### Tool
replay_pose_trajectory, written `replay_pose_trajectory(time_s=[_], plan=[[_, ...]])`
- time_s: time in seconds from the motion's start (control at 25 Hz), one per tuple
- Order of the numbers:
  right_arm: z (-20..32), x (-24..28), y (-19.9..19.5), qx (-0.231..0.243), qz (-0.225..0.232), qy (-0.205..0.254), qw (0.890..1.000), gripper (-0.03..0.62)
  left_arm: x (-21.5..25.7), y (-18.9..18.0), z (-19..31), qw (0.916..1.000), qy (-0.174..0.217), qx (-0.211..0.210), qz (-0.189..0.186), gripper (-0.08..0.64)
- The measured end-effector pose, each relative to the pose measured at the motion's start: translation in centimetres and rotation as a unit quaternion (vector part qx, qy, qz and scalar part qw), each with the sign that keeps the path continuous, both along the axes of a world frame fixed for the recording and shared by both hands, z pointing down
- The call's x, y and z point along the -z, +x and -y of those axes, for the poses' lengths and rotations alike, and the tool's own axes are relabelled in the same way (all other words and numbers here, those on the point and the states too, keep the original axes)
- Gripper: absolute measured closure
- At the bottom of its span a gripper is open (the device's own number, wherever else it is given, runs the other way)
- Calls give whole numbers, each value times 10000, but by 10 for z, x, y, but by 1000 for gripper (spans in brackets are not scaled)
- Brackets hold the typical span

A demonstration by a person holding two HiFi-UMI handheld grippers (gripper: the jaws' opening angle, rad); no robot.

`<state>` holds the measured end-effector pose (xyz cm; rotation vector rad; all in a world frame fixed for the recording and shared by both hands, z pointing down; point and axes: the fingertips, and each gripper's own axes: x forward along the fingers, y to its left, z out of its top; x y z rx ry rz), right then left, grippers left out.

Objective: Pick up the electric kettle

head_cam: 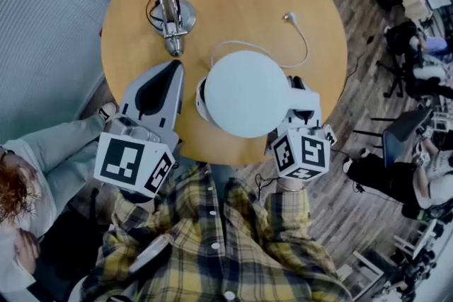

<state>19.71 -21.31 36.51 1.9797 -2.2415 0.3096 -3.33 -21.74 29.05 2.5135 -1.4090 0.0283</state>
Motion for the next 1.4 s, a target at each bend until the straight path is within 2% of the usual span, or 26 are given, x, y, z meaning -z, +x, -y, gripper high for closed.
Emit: replay_pose_trajectory(time_s=[0.28, 0.6, 0.92, 1.4], plan=[[-5, 43, 14, 174, -144, 177, 9996, 518, 31, 26, -4, 9996, 210, -137, 93, 557], [-20, 75, 35, 266, 39, 306, 9992, 518, 46, 44, -13, 9989, 348, -272, 162, 557], [-38, 111, 50, 375, 25, 487, 9981, 520, 58, 73, -27, 9973, 480, -538, 132, 557], [-52, 118, 66, 354, 130, 499, 9980, 520, 64, 91, -40, 9961, 497, -699, 198, 557]])
